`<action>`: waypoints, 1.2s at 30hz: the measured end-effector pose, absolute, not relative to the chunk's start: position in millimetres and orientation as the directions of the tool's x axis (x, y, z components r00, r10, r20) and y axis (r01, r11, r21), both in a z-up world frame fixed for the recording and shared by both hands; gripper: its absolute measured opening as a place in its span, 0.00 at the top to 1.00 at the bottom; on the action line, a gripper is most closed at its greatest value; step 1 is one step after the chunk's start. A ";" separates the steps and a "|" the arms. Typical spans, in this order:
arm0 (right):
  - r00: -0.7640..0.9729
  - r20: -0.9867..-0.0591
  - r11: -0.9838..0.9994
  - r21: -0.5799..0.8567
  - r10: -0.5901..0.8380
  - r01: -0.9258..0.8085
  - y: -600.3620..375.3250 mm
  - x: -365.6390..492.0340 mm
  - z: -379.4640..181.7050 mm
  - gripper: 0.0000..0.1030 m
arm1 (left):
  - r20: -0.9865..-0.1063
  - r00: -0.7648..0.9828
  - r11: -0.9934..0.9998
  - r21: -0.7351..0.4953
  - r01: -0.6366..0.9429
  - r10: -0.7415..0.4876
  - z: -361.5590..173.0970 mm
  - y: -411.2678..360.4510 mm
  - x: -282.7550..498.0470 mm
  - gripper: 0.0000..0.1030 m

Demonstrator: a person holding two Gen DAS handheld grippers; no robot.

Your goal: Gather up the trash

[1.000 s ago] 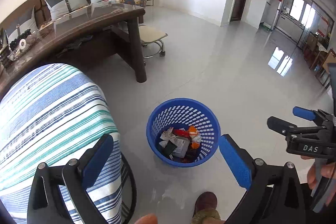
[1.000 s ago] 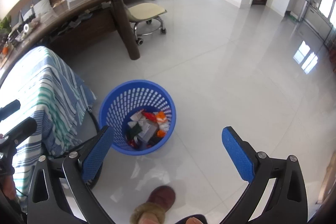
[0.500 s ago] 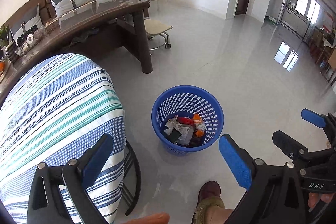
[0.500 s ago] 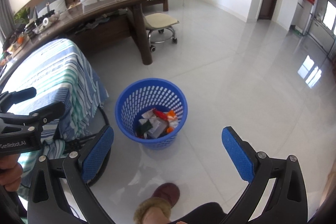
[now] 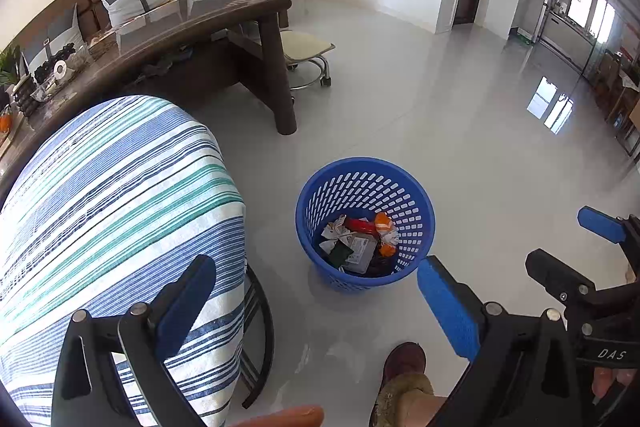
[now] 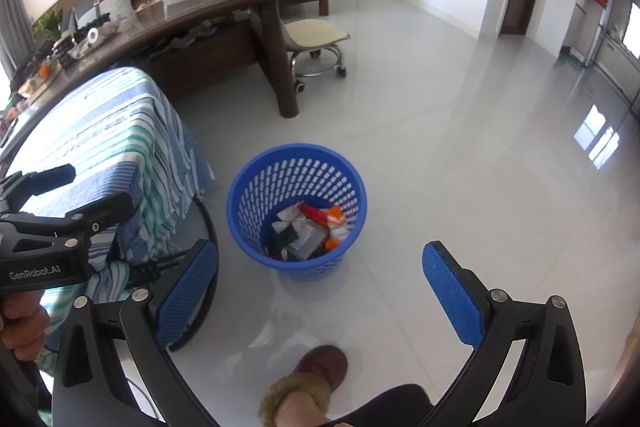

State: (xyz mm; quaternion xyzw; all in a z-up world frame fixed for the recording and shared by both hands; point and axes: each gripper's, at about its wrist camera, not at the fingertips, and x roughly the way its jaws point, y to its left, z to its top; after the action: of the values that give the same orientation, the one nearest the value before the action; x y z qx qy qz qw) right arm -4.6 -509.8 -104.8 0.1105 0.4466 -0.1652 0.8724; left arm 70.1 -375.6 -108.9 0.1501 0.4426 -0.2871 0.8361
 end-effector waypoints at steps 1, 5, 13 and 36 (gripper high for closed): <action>0.546 -0.816 0.921 0.045 -0.190 0.387 -509.8 -4.6 -104.9 0.01 | -0.827 0.443 0.791 -0.004 0.612 -0.347 -109.3 -375.3 70.3 0.01; 0.545 -0.816 0.921 0.044 -0.190 0.387 -509.1 -4.4 -105.5 0.01 | -0.828 0.444 0.794 -0.003 0.608 -0.343 -108.7 -374.4 71.3 0.01; 0.543 -0.819 0.924 0.042 -0.186 0.380 -506.7 -3.1 -106.7 0.01 | -0.831 0.440 0.798 -0.008 0.602 -0.340 -109.6 -372.2 74.0 0.01; 0.545 -0.819 0.924 0.046 -0.182 0.379 -503.3 -3.8 -106.6 0.01 | -0.833 0.437 0.793 -0.003 0.609 -0.339 -109.4 -377.8 68.2 0.01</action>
State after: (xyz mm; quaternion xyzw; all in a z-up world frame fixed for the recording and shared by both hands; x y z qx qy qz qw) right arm -3.8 -503.3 -106.6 0.1093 0.4493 -0.1608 0.8720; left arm 68.2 -377.8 -109.4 0.1508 0.4480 -0.2843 0.8341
